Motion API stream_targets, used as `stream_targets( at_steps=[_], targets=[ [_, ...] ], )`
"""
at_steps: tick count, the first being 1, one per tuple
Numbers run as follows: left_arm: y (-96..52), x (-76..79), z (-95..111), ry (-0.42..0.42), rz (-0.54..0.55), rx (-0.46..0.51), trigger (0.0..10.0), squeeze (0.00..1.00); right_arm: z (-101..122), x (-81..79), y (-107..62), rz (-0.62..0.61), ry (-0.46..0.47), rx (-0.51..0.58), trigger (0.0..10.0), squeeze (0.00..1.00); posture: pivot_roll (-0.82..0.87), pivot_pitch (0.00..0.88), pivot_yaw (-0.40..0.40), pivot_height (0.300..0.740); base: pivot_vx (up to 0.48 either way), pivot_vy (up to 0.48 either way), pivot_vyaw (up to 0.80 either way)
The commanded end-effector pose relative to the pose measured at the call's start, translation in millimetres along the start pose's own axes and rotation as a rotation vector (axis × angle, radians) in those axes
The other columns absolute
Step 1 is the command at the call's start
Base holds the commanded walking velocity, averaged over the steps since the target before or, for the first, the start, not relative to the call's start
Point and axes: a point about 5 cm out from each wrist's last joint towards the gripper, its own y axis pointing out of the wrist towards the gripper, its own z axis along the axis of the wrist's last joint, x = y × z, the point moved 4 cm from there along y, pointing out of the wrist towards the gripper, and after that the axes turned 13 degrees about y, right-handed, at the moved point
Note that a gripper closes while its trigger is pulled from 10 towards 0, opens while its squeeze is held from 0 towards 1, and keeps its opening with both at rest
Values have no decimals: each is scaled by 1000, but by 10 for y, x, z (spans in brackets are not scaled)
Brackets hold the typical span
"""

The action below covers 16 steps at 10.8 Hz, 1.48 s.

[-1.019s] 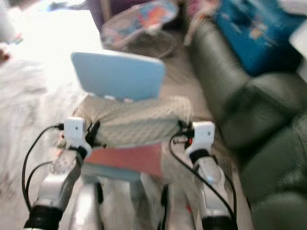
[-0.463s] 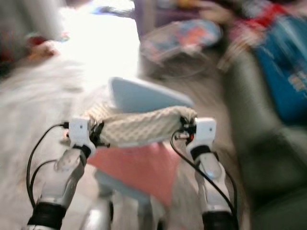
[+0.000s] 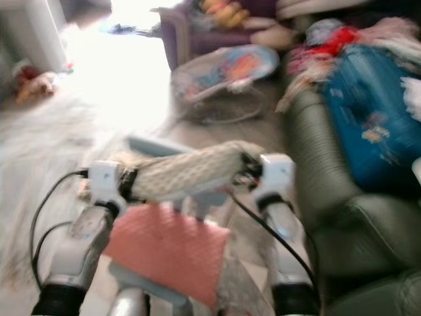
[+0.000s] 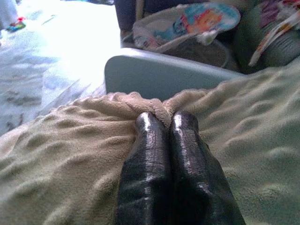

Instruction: Move the pillow to the sofa

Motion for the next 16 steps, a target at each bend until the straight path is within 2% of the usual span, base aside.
stream_targets(
  at_steps=[1, 7, 10, 16],
  targets=[
    [29, 136, 130, -3, -47, 42, 10000, 0, 5, 115, -62, -42, -11, -4, 10000, 0, 9, 0, -45, 740, 0, 0, 0],
    [-24, 214, 127, -17, -102, 38, 10000, 0, -49, 177, -118, -84, -6, -29, 10000, 0, 1, 0, -41, 740, 0, 0, 0],
    [-31, 224, 118, -20, -116, 28, 10000, 0, -68, 231, -131, -121, 30, -37, 10000, 0, -1, 0, -36, 740, -251, 0, 0],
    [-6, 242, 138, -13, -131, 25, 10000, 0, -67, 269, -114, -137, 19, -39, 10000, 0, -3, 0, -29, 740, -288, 0, 0]
  ],
)
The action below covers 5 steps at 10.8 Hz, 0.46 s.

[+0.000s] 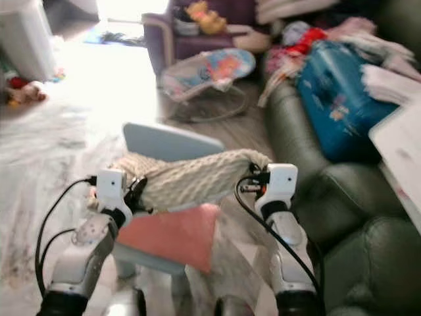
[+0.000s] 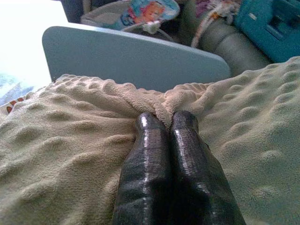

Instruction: Move the pillow to the sofa

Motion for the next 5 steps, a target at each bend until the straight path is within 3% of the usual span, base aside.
stream_targets(
  at_steps=[1, 5],
  targets=[
    [14, 59, 83, 13, -25, 24, 10000, 0, 41, 33, 16, -7, -4, 9, 10000, 0, -1, 0, -32, 740, -300, 0, 0],
    [-12, 86, 48, 16, -37, 10, 10000, 0, 16, 52, 2, -18, -4, -1, 10000, 0, -5, 0, -30, 740, -298, 0, 0]
  ],
)
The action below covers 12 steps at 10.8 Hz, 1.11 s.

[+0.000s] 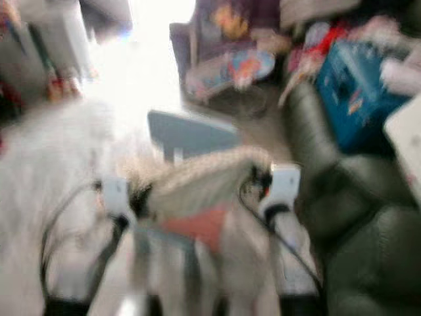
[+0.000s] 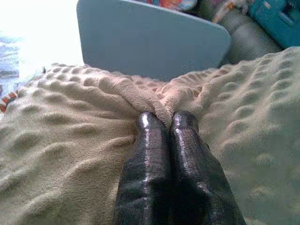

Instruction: Move the pillow to the sofa

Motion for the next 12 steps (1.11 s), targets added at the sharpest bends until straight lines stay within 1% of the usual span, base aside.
stream_targets(
  at_steps=[1, 3, 6, 7, 12],
  targets=[
    [33, 37, 141, 18, -20, 43, 10000, 0, 88, 18, 17, -8, -5, 28, 10000, 0, -8, 0, -28, 740, -296, 0, 0],
    [36, 42, 153, 22, -27, 43, 10000, 0, 79, 31, 2, -11, 3, 20, 10000, 0, -11, 0, -25, 740, -296, 0, 0],
    [35, 47, 168, 21, -30, 47, 10000, 0, 57, 29, 5, -12, 4, 9, 10000, 0, -11, 0, -25, 740, 0, 0, 0],
    [42, 38, 169, 7, -29, 43, 10000, 0, 56, 26, 12, -12, 2, 5, 10000, 0, -10, 0, -26, 740, 0, 0, 0],
    [46, 84, 128, 12, -51, 24, 10000, 0, 48, 28, 36, -10, -6, -4, 10000, 0, -9, 0, -31, 740, 0, 480, 0]
  ],
)
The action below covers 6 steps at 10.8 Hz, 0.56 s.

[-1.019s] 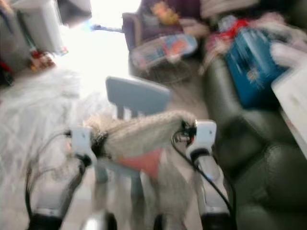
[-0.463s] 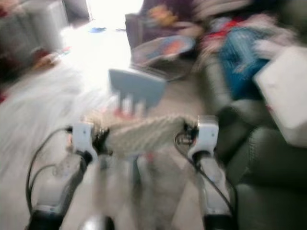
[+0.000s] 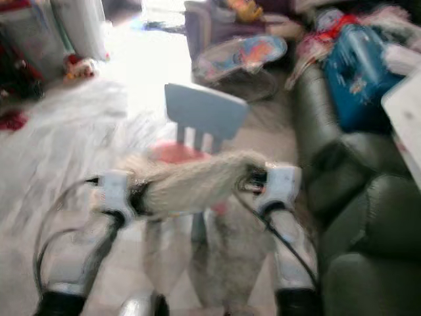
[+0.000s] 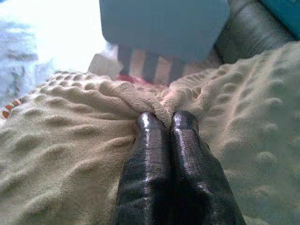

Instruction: Move the pillow to the sofa

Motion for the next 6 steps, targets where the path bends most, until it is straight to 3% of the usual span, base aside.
stream_targets(
  at_steps=[1, 6],
  targets=[
    [24, 129, 65, 6, -42, 22, 10000, 0, 32, 66, -10, -21, -10, 8, 10000, 0, -10, 0, -30, 740, 0, 480, 0],
    [10, 136, 59, 22, -44, 14, 10000, 0, 41, 49, 31, -18, -27, 12, 10000, 0, -5, 0, -28, 740, 0, 480, 0]
  ],
)
